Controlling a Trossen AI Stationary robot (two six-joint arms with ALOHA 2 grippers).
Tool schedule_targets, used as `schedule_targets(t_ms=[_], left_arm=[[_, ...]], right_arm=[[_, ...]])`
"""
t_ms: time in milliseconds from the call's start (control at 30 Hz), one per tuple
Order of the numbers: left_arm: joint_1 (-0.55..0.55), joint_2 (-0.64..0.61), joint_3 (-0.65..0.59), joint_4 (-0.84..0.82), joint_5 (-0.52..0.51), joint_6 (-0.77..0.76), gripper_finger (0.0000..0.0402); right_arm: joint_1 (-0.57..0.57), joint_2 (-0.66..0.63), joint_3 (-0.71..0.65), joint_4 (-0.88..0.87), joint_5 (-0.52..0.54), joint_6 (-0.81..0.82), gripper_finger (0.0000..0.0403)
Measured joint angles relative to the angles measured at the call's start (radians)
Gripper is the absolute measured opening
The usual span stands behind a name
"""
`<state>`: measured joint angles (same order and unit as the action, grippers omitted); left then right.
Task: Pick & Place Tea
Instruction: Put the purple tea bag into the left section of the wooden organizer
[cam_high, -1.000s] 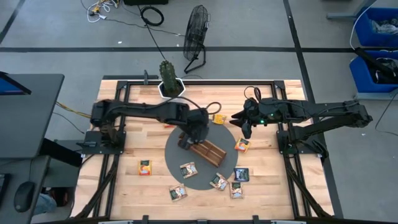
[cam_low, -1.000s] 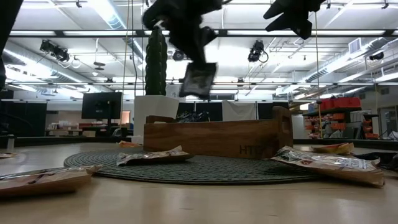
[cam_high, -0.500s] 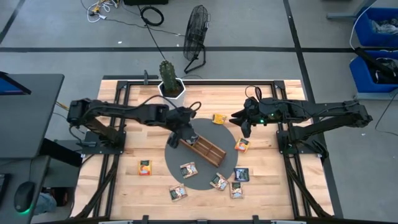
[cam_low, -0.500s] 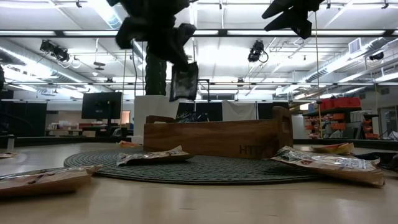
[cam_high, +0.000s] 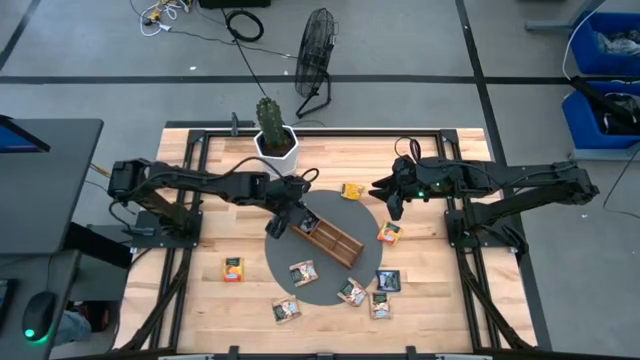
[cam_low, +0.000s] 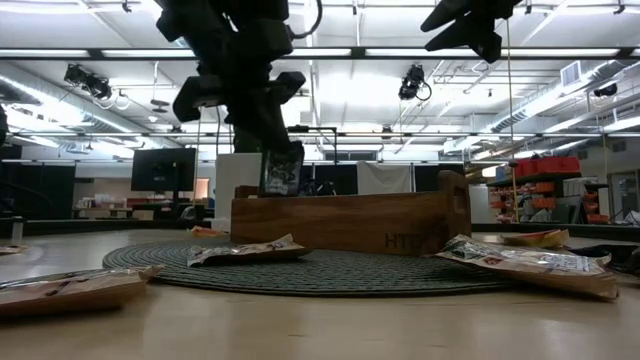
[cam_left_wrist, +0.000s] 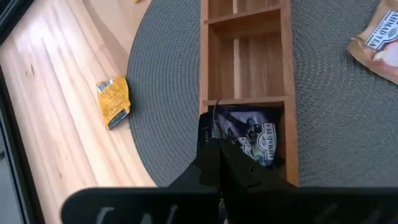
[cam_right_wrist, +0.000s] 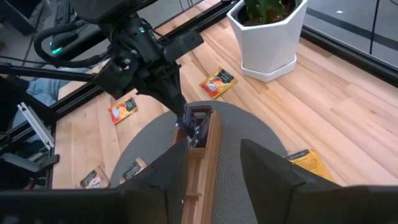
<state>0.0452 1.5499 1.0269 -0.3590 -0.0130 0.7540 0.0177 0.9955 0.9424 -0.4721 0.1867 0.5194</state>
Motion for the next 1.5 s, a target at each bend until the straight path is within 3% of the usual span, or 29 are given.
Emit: schedule_targets(t_ms=[400, 933, 1500], left_arm=[[0.000, 0.022, -0.005, 0.008, 0.043, 0.044, 0.0000], [0.002, 0.138, -0.004, 0.055, 0.010, 0.069, 0.0002], [-0.011, 0.055, -0.004, 0.061, -0.054, 0.063, 0.0081]], right_arm=[[0.000, 0.000, 0.000, 0.000, 0.000, 0.002, 0.0153], [0.000, 0.000, 0.000, -0.001, 0.000, 0.019, 0.0152], [0.000, 0.000, 0.000, -0.003, -0.001, -0.004, 0.0152]])
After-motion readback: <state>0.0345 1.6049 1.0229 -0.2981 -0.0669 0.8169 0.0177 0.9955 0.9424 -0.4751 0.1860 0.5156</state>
